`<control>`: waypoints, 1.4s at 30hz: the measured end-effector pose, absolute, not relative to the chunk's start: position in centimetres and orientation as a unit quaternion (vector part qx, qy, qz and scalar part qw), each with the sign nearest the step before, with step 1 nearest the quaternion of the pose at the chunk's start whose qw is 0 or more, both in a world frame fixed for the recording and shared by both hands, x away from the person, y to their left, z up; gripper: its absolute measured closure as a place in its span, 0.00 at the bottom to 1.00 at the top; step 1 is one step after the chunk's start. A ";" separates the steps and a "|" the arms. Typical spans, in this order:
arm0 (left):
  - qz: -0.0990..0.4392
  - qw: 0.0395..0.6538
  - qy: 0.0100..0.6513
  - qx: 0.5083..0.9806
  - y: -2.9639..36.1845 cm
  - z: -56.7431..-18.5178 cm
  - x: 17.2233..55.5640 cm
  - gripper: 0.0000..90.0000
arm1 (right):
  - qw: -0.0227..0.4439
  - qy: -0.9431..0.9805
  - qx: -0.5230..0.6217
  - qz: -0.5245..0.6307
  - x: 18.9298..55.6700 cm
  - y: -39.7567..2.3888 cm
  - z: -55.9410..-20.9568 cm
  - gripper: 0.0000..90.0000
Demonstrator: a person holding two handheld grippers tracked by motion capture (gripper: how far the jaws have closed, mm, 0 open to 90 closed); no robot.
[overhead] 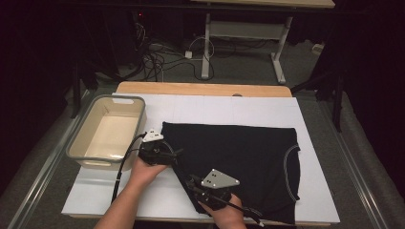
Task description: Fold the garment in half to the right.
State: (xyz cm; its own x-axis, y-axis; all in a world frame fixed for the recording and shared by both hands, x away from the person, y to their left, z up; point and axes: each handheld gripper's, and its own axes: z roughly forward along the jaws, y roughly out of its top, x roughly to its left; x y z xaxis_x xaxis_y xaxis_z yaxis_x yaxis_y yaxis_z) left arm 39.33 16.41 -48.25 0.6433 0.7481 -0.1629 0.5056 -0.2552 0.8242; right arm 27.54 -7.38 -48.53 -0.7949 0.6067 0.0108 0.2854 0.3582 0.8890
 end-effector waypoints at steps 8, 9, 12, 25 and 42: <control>0.135 0.458 0.407 0.779 15.9 -47.3 41.0 0.00 | 0.159 0.808 0.278 0.495 27.6 -7.4 -48.5 0.84; 0.136 0.457 0.409 0.779 15.9 -47.1 41.3 0.00 | 0.159 0.808 0.278 0.495 27.6 -7.4 -48.5 0.84; 0.137 0.458 0.413 0.775 15.7 -46.5 42.0 0.00 | 0.160 0.808 0.278 0.495 27.6 -7.4 -48.5 0.84; 0.140 0.453 0.410 0.779 14.7 -44.3 44.7 0.00 | 0.162 0.811 0.278 0.489 27.6 -7.3 -48.6 0.83; 0.153 0.366 0.468 0.790 15.8 -46.6 47.7 0.15 | 0.164 0.814 0.274 0.486 27.5 -7.1 -48.6 0.83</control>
